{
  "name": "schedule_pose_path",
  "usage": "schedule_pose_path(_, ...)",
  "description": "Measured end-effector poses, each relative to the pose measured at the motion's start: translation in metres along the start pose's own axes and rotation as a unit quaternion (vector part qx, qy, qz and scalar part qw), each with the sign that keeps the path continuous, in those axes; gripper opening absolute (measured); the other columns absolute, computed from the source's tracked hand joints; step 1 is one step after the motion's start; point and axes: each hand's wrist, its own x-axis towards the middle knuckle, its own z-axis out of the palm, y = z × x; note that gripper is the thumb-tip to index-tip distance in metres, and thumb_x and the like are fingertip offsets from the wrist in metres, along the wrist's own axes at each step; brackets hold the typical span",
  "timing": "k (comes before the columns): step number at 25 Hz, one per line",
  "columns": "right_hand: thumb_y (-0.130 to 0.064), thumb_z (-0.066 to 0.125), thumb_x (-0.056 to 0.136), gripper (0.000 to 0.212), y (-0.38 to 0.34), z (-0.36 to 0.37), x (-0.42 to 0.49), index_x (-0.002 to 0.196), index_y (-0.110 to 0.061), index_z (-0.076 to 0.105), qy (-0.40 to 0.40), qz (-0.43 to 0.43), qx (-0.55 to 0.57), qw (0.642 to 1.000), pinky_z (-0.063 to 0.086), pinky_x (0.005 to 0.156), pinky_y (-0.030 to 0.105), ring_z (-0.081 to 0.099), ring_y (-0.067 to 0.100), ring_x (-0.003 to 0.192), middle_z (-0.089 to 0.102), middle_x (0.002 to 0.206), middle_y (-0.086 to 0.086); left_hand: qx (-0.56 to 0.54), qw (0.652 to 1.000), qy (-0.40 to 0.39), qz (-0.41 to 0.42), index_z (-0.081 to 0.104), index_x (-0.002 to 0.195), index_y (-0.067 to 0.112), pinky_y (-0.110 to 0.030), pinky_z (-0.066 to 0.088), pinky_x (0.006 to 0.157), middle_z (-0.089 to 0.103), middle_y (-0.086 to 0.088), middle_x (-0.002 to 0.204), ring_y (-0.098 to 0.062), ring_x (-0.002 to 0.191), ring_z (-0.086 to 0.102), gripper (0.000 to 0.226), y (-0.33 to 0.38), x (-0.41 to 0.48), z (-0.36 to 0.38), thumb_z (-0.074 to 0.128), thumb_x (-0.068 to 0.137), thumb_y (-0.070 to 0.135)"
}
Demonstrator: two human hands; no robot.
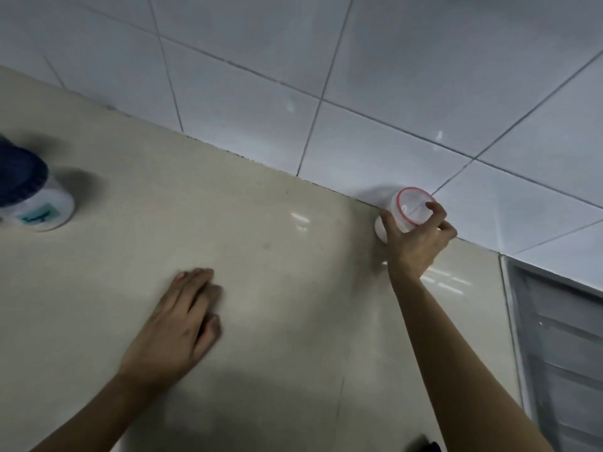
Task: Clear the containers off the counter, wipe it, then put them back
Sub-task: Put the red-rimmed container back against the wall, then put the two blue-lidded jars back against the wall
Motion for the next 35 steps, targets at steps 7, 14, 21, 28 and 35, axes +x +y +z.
schedule_pose_path(7, -0.053, 0.084, 0.057, 0.118, -0.012, -0.040, -0.013, 0.148, -0.033, 0.012, -0.089, 0.002, -0.017, 0.996, 0.036, 0.105, 0.050, 0.024, 0.038, 0.140, 0.012, 0.155, 0.014, 0.028, 0.999, 0.020, 0.010, 0.059, 0.119, 0.004, -0.047, 0.021, 0.117, 0.053, -0.018, 0.133, -0.033, 0.128, 0.047, 0.047, -0.003, 0.002, 0.001, 0.043, 0.086, 0.033)
schedule_pose_path(14, -0.026, 0.077, 0.075, 0.084, 0.003, -0.071, -0.193, 0.143, -0.011, 0.029, -0.195, -0.118, 0.040, 0.973, 0.035, 0.109, 0.039, 0.030, 0.026, 0.137, 0.024, 0.151, 0.015, -0.015, 0.998, 0.053, -0.009, 0.061, 0.113, 0.004, -0.037, 0.022, 0.117, 0.059, -0.016, 0.126, -0.030, 0.124, 0.048, 0.036, 0.000, -0.003, -0.003, 0.051, 0.085, 0.024)
schedule_pose_path(21, -0.020, 0.069, 0.083, 0.074, -0.077, -0.031, -0.256, 0.143, -0.015, 0.028, -0.407, -0.250, 0.019, 0.878, 0.050, 0.090, 0.038, 0.051, 0.022, 0.112, 0.037, 0.137, 0.010, -0.112, 0.982, 0.092, -0.118, 0.053, 0.124, 0.002, -0.029, 0.025, 0.116, 0.053, -0.014, 0.132, -0.024, 0.129, 0.040, 0.041, -0.068, -0.069, -0.063, 0.057, 0.087, 0.019)
schedule_pose_path(28, -0.030, 0.071, 0.081, 0.078, -0.242, 0.069, -0.310, 0.144, -0.014, 0.027, -0.436, -0.386, 0.019, 0.813, 0.036, 0.110, 0.039, 0.037, 0.025, 0.134, 0.033, 0.147, 0.010, 0.003, 0.942, 0.195, -0.275, 0.039, 0.135, 0.006, -0.045, 0.018, 0.119, 0.035, -0.020, 0.147, -0.033, 0.140, 0.026, 0.063, -0.211, -0.072, -0.160, 0.054, 0.082, 0.037)
schedule_pose_path(35, -0.035, 0.082, 0.066, 0.096, -0.347, 0.137, -0.324, 0.144, -0.017, 0.030, -0.445, -0.349, 0.006, 0.825, 0.040, 0.105, 0.046, 0.038, 0.032, 0.130, 0.034, 0.146, 0.014, 0.030, 0.943, 0.137, -0.303, 0.034, 0.140, 0.010, -0.048, 0.003, 0.121, 0.047, -0.014, 0.139, -0.029, 0.136, 0.037, 0.093, -0.272, -0.023, -0.185, 0.052, 0.066, 0.063)
